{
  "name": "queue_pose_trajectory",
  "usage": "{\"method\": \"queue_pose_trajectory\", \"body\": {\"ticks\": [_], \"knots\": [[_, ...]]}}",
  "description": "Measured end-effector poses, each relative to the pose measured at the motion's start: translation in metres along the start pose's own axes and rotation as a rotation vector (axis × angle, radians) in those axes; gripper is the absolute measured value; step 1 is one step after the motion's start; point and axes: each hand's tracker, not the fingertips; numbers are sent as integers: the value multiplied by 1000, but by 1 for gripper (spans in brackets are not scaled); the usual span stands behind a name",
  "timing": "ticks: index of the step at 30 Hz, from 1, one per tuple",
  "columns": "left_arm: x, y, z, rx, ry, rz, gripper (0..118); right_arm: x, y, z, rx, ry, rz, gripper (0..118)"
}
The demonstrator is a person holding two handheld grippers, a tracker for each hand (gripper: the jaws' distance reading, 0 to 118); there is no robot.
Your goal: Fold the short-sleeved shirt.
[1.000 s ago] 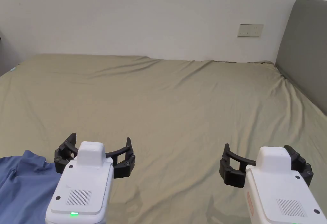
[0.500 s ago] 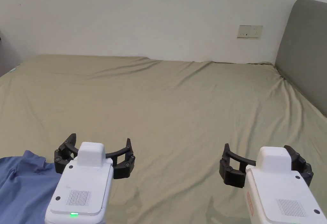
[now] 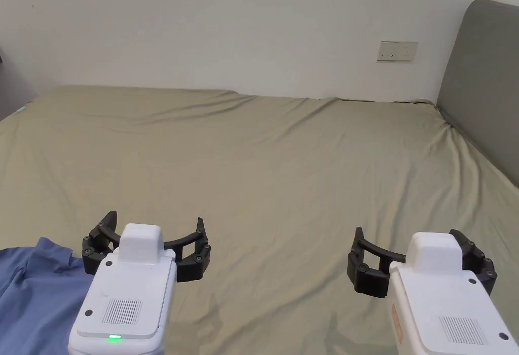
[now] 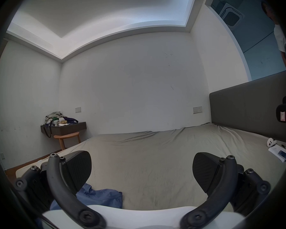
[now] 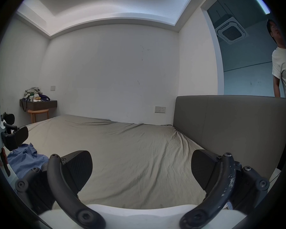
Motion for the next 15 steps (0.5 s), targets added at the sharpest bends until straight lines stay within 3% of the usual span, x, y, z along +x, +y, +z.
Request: {"method": "queue_pose_trajectory", "body": {"ticks": [6, 8, 10, 11, 12, 13, 14, 15], "knots": [[1, 2, 2, 0, -3, -3, 118, -1, 0, 0, -1, -2, 8, 118], [0, 3, 5, 8, -17, 6, 108, -2, 0, 0, -5, -3, 15, 118], [0, 3, 5, 5, -32, 14, 81, -2, 0, 1, -4, 3, 19, 93], [0, 4, 6, 2, -43, 21, 63, -3, 0, 2, -6, -4, 26, 71], [1, 4, 6, 2, -44, 24, 26, -4, 0, 1, -7, -10, 29, 35], [2, 4, 5, 3, -40, 25, 1, -4, 0, 0, -8, -16, 33, 11], [3, 5, 5, 0, -25, 16, 0, -4, 0, 0, -10, -21, 25, 2], [3, 5, 5, 1, -40, 27, 0, -2, 1, 1, -13, -16, 9, 1]]}}
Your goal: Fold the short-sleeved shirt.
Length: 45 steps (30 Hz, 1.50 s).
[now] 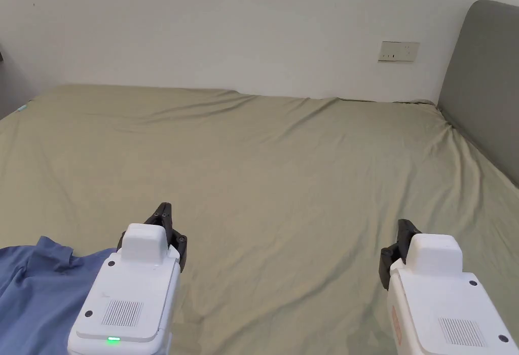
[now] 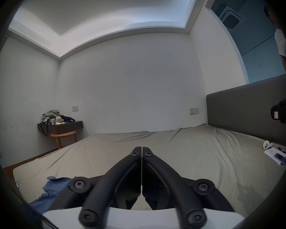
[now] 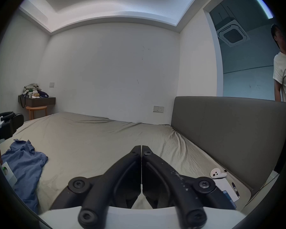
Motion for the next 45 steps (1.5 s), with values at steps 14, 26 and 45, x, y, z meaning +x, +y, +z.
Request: {"method": "queue_pose_trajectory", "body": {"ticks": [14, 26, 45], "knots": [[-57, -3, 11, -25, 132, 21, 0, -39, 11, -19, 0, 147, -15, 1], [-190, -11, 84, -79, 480, -44, 0, -188, 30, -25, 58, 508, 4, 1], [-253, -36, 107, -284, 523, 54, 0, -257, 25, -12, 39, 675, 13, 1]]}}
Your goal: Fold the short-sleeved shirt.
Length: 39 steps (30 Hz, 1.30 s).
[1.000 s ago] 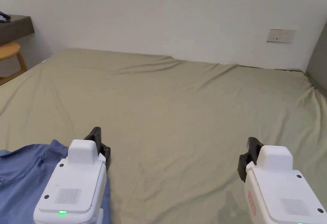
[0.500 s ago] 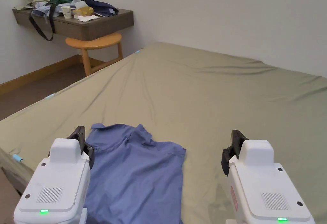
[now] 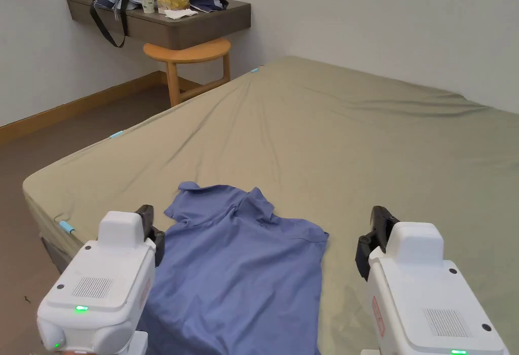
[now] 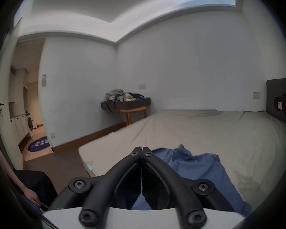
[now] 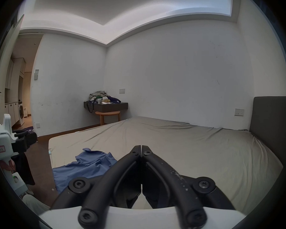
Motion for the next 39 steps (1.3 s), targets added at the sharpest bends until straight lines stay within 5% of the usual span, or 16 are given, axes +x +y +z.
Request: {"method": "queue_pose_trajectory", "body": {"ticks": [4, 8, 10, 15, 21, 24, 32, 39], "knots": [[23, -4, -38, -185, -129, 30, 25, 18, -6, 0, -20, -52, 2, 1], [53, -17, -80, -391, -219, 42, 97, 38, -12, 1, -46, -106, -4, 1], [67, -28, -97, -463, -237, 32, 110, 46, -16, 2, -59, -132, -2, 1], [98, -67, -137, -619, -230, -13, 106, 65, -27, 3, -99, -182, 0, 1], [113, -113, -166, -773, -225, -23, 63, 84, -38, 8, -141, -229, 8, 1], [114, -103, -158, -719, -229, -9, 1, 92, -41, 12, -148, -250, 7, 1], [89, -84, -145, -647, -258, 171, 0, 104, -35, 30, -135, -272, 6, 1], [93, 17, -87, -434, -416, 164, 0, 120, -27, 52, -86, -314, -38, 1]]}}
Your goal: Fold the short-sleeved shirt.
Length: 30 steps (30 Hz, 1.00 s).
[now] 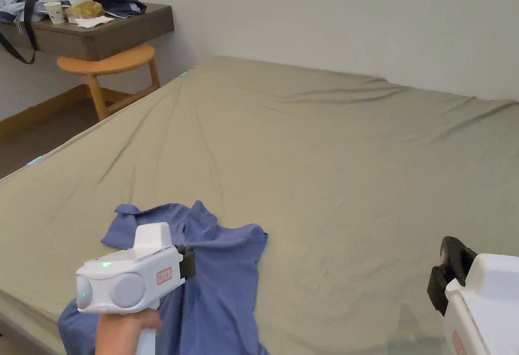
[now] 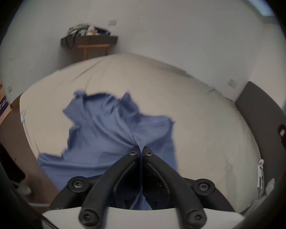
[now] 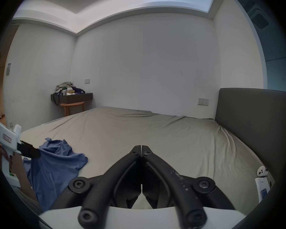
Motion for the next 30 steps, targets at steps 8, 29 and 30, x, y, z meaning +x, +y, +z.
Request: {"method": "queue_pose_trajectory", "body": {"ticks": [8, 29, 30], "knots": [[103, 73, 62, 189, -234, -187, 0, 32, 12, 28, 53, -59, -24, 1], [350, 55, 55, 158, -658, -465, 0, 152, 13, 119, 120, -358, -53, 1], [354, 42, 44, 115, -668, -473, 0, 157, 10, 122, 113, -367, -58, 1]]}}
